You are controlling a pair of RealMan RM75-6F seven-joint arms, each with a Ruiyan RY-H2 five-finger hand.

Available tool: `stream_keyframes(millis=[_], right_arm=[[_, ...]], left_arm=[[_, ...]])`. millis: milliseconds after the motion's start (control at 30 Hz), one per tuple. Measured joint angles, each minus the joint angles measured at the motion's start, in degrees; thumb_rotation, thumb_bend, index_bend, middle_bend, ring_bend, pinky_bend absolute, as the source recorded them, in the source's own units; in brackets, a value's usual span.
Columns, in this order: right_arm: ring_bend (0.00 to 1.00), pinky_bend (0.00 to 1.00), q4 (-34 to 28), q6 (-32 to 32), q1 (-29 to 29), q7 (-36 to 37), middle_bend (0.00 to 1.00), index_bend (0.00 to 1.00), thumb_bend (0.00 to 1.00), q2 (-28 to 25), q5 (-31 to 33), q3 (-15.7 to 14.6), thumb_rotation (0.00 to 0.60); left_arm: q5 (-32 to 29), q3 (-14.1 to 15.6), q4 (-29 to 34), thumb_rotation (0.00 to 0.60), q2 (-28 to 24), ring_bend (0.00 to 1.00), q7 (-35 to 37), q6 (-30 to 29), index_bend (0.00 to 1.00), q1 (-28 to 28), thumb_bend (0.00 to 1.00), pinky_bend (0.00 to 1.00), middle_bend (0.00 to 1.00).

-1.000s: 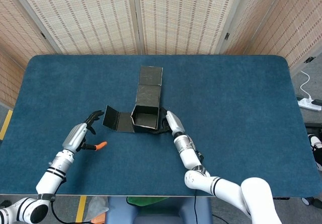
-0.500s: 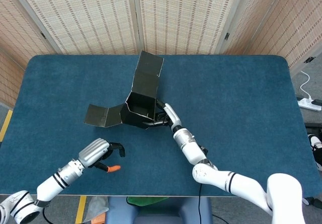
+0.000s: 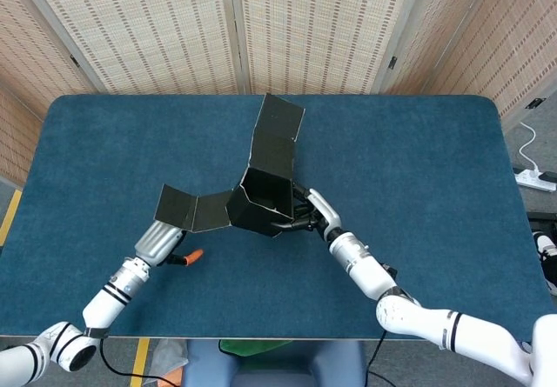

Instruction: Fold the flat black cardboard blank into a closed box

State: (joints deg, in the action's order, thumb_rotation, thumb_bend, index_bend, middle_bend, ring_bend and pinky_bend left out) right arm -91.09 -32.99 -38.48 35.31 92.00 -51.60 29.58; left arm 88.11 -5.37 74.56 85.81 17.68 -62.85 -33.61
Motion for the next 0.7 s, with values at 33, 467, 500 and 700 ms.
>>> stream_keyframes(millis=[33,467,500,700], right_arm=[[0.8,1.0,-0.2,0.1,0.2,0.1,0.62,0.62,0.28,-0.3,-0.4,-0.4,0.6],[0.8,1.0,-2.5,-0.4,1.7,1.1,0.61,0.62,0.27,-0.3,-5.7,-4.2,0.6],[0.8,1.0,-2.5,-0.6,1.7,1.1,0.61,0.62,0.27,-0.2,-6.1,-4.5,0.6],[0.8,1.0,-2.4,-1.5,1.5,1.1,0.6,0.62,0.28,0.8,-7.3,-5.5,0.6]], left_arm=[[-0.2,-0.5,-0.4,0.6,0.4,0.85,-0.1,-2.0,0.35,0.6,0.33,0.86,0.4],[4.1,-2.3,1.8,0.6,-0.2,0.85,7.4,-14.1,0.38,2.6,0.34,0.88,0.44],[4.4,-2.3,2.1,0.6,-0.3,0.85,7.6,-14.2,0.39,2.4,0.34,0.88,0.44],[6.6,-2.1,3.6,0.6,-0.7,0.85,7.8,-15.4,0.39,1.5,0.34,0.88,0.44]])
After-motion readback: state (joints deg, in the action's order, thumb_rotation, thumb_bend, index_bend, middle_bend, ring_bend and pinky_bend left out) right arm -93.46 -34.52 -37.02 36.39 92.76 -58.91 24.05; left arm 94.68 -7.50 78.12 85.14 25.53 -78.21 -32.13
